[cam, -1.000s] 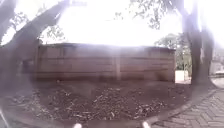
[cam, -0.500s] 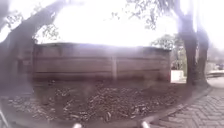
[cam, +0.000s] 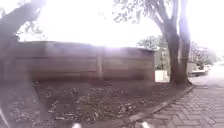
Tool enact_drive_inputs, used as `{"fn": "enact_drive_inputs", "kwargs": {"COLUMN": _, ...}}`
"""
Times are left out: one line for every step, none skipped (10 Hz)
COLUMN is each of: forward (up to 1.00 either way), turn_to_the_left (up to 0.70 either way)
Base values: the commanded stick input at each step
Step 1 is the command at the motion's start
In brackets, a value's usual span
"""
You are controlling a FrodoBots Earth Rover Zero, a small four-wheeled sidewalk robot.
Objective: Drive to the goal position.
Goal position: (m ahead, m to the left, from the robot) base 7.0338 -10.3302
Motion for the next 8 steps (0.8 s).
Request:
{"fn": "enact_drive_inputs", "kwargs": {"forward": 0.0, "turn_to_the_left": -0.5}}
{"fn": "enact_drive_inputs", "kwargs": {"forward": 0.0, "turn_to_the_left": -0.35}}
{"fn": "enact_drive_inputs", "kwargs": {"forward": 0.0, "turn_to_the_left": -0.43}}
{"fn": "enact_drive_inputs", "kwargs": {"forward": 0.0, "turn_to_the_left": -0.5}}
{"fn": "enact_drive_inputs", "kwargs": {"forward": 0.0, "turn_to_the_left": -0.5}}
{"fn": "enact_drive_inputs", "kwargs": {"forward": 0.0, "turn_to_the_left": -0.5}}
{"fn": "enact_drive_inputs", "kwargs": {"forward": 0.0, "turn_to_the_left": -0.5}}
{"fn": "enact_drive_inputs", "kwargs": {"forward": 0.0, "turn_to_the_left": -0.49}}
